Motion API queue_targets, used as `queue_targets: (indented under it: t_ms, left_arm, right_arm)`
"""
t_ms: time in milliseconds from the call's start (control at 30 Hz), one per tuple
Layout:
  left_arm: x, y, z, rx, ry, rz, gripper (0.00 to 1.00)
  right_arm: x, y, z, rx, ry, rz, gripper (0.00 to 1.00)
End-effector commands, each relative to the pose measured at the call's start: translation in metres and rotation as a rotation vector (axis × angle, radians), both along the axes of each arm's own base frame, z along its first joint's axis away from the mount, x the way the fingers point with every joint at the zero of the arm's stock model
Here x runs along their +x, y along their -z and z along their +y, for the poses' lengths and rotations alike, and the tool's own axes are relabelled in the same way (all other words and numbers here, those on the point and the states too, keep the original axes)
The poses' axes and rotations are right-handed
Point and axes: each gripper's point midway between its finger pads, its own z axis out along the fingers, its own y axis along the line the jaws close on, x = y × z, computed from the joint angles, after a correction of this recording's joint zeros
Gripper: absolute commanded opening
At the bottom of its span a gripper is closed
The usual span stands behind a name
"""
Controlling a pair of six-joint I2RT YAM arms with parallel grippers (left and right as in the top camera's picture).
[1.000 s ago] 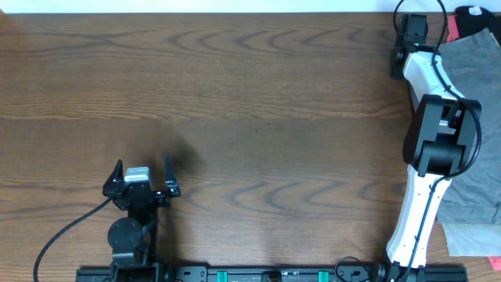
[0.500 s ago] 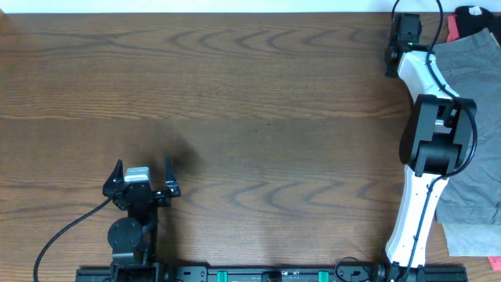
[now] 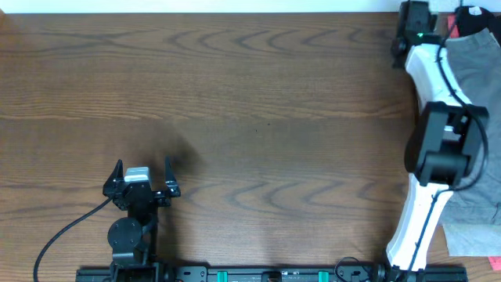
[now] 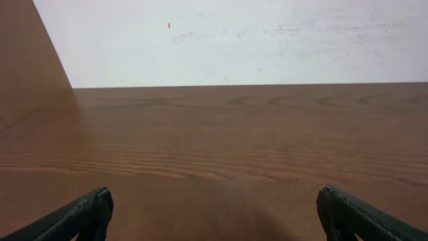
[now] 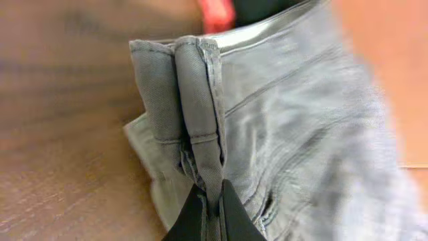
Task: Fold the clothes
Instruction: 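Close the right gripper on the waistband and lift the shorts, then swing the held shorts left and lay them flat mid-table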
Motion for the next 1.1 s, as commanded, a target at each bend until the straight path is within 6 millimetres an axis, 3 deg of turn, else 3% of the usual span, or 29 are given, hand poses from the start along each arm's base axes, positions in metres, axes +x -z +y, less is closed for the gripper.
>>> queue_targets:
  t_ms: [0,133,300,467,600,767,900,1067]
  left_arm:
    - [-0.001,0.018,0.005,-0.006,-0.030,0.049,0.98]
    - [-0.001,0.018,0.005,-0.006,-0.030,0.049,0.98]
    - [-0.001,0.018,0.005,-0.006,-0.030,0.049,0.98]
    - [-0.001,0.018,0.005,-0.006,-0.030,0.049,0.98]
    - [-0.001,0.018,0.005,-0.006,-0.030,0.049,0.98]
    - [-0.001,0.018,0.005,-0.006,-0.030,0.049,0.98]
    - [-0.001,0.018,0.005,-0.006,-0.030,0.049,0.98]
    - [-0.001,0.018,0.005,-0.006,-0.030,0.049,0.98]
  right_arm:
    - [-0.001,-0.069,0.007,-0.015,0.023,-0.139,0.01]
    - [0.000,-0.088,0.032,0.051,-0.051,-0.166,0.01]
    - [0.006,-0.102,0.092,0.164,-0.206,-0.187,0.01]
    - [0.007,-0.110,0.168,0.216,-0.359,-0.186,0.01]
    - [-0.002,-0.099,0.255,0.360,-0.558,-0.138,0.01]
    - [-0.036,-0.087,0.374,0.623,-0.772,-0.072,0.01]
    - [-0.084,-0.070,0.466,0.780,-0.903,0.031,0.01]
    - [-0.140,-0.058,0.540,0.843,-0.975,0.113,0.01]
